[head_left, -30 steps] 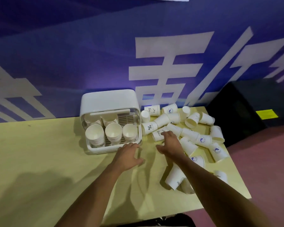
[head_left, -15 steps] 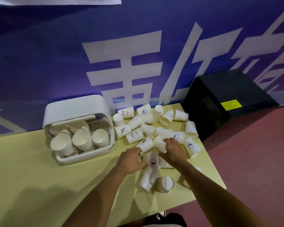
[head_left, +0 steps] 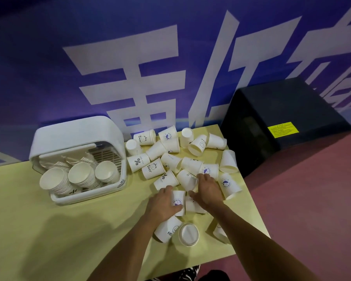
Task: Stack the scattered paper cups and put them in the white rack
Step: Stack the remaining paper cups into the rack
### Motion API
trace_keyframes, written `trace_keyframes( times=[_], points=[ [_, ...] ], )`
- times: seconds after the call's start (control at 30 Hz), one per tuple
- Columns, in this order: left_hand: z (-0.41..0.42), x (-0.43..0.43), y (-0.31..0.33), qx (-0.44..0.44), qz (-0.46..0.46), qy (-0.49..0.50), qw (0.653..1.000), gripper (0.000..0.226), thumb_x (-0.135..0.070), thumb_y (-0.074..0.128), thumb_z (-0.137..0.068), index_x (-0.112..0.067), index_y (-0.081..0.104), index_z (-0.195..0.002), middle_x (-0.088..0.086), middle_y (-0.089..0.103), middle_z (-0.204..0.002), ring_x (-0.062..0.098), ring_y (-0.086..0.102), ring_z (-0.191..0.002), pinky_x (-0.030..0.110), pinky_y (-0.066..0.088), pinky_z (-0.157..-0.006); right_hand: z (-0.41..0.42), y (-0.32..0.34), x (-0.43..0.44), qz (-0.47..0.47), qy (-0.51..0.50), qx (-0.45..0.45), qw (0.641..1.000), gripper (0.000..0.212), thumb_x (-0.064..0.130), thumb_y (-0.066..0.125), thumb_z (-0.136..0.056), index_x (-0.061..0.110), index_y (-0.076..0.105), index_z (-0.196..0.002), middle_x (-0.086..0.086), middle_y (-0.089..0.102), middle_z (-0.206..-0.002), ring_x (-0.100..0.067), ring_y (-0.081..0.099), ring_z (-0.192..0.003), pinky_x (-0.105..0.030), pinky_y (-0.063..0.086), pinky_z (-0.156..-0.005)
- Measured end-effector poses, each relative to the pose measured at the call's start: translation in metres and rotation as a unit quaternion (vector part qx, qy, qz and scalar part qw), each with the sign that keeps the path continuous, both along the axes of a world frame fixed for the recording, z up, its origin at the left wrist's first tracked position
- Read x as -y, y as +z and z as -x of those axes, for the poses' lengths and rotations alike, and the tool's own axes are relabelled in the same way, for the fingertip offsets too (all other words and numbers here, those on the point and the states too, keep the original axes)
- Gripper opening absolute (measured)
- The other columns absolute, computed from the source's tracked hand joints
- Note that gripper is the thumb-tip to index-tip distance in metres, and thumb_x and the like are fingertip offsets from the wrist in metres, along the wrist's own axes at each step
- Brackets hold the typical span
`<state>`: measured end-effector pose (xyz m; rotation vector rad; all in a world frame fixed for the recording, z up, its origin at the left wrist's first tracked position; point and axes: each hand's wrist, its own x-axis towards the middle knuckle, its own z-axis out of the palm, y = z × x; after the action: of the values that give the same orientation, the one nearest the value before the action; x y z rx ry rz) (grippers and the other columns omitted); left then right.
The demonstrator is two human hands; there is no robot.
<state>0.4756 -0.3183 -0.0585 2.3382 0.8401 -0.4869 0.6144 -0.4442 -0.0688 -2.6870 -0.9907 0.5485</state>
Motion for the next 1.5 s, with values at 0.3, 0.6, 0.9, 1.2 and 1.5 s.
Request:
trace_keyframes(
  times=[0.3,0.6,0.9,1.2,1.5],
  points=[
    [-0.015,0.002,-0.015,-0.012,0.024,0.057,0.998,0.078,-0.055,0.064,-0.085,-0.021,0.029,-0.146,0.006,0.046,-0.142,0.028,0.050,-0.128,0.041,0.043,-0.103,-0.005,-0.017,-0.008,0.011,0.003,-0.002,1.000,0.063,0.056,0.063,-0.087,0.014,0.044,-0.131,-0.007,0.054,-0.125,-0.027,0.055,-0.115,-0.036,0.045,-0.093],
    [-0.014,0.004,-0.018,0.028,0.039,0.095,0.994,0.075,-0.044,0.068,-0.086,-0.022,0.031,-0.147,0.004,0.042,-0.144,0.028,0.052,-0.126,0.039,0.045,-0.102,-0.005,-0.018,-0.013,0.022,0.005,-0.007,1.000,0.064,0.055,0.062,-0.088,0.014,0.040,-0.132,-0.007,0.055,-0.124,-0.026,0.056,-0.114,-0.036,0.047,-0.093],
    [-0.002,-0.013,-0.003,0.097,0.072,0.131,0.984,0.081,-0.037,0.074,-0.079,-0.022,0.032,-0.146,0.005,0.048,-0.135,0.023,0.051,-0.122,0.032,0.043,-0.097,0.000,0.005,-0.011,-0.060,-0.047,-0.009,0.997,0.072,0.066,0.057,-0.076,0.020,0.045,-0.129,-0.002,0.058,-0.116,-0.027,0.059,-0.106,-0.037,0.051,-0.080],
    [0.037,-0.049,0.015,0.176,0.070,0.189,0.964,0.082,-0.034,0.075,-0.079,-0.023,0.031,-0.147,0.003,0.056,-0.137,0.021,0.057,-0.119,0.044,0.049,-0.099,0.022,0.035,-0.051,-0.174,-0.050,0.010,0.983,0.070,0.054,0.071,-0.079,0.013,0.049,-0.131,-0.006,0.055,-0.121,-0.029,0.061,-0.101,-0.039,0.055,-0.074],
    [0.094,-0.085,0.023,0.216,0.052,0.262,0.939,0.082,-0.034,0.078,-0.074,-0.019,0.037,-0.143,0.000,0.059,-0.131,0.019,0.059,-0.113,0.040,0.050,-0.096,0.060,0.063,-0.117,-0.248,0.023,-0.048,0.967,0.072,0.051,0.072,-0.079,0.016,0.044,-0.136,-0.002,0.049,-0.129,-0.023,0.055,-0.111,-0.034,0.048,-0.089]
  ],
)
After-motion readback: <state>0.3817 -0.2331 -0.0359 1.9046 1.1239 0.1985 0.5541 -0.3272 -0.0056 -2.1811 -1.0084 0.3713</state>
